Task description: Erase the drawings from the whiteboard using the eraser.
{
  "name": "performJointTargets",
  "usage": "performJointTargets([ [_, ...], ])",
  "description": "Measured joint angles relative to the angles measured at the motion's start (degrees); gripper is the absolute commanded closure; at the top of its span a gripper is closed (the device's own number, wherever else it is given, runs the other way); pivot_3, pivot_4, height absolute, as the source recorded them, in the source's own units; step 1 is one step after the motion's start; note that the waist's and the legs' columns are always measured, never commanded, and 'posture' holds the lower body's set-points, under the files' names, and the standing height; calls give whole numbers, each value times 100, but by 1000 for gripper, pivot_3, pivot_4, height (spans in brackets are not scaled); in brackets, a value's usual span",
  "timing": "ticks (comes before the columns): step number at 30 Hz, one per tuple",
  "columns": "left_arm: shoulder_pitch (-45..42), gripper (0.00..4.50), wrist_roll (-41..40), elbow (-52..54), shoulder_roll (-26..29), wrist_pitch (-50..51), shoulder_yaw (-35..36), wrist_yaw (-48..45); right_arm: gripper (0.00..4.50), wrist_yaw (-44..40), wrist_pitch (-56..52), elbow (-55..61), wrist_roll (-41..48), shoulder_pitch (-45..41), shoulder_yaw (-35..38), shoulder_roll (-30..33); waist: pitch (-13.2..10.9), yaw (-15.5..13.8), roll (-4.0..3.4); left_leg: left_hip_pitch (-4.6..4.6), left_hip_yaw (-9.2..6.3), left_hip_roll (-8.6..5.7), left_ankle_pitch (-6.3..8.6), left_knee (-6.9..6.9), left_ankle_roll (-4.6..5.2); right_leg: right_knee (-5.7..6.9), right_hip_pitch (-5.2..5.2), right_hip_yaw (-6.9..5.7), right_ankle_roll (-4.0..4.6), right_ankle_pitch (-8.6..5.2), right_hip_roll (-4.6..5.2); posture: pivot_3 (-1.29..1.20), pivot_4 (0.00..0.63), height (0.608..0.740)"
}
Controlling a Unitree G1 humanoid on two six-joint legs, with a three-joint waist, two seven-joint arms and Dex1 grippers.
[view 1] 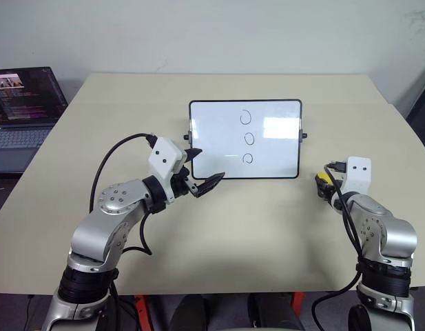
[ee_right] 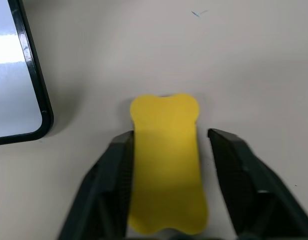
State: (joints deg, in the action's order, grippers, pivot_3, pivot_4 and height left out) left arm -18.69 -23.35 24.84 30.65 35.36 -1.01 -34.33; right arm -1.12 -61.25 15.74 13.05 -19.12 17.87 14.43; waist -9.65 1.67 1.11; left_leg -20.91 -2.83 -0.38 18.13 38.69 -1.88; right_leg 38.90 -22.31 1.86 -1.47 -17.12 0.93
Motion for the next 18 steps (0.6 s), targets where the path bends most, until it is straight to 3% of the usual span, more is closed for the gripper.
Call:
performJointTargets([
  [18, -84, 0, 88, -46, 0, 0, 23, -9, 3398, 0, 11, -9, -3, -10, 59, -30, 0, 0, 0, 0, 0, 0, 0, 0, 0, 0, 0, 0, 0, 0, 0, 0, 150, 740],
])
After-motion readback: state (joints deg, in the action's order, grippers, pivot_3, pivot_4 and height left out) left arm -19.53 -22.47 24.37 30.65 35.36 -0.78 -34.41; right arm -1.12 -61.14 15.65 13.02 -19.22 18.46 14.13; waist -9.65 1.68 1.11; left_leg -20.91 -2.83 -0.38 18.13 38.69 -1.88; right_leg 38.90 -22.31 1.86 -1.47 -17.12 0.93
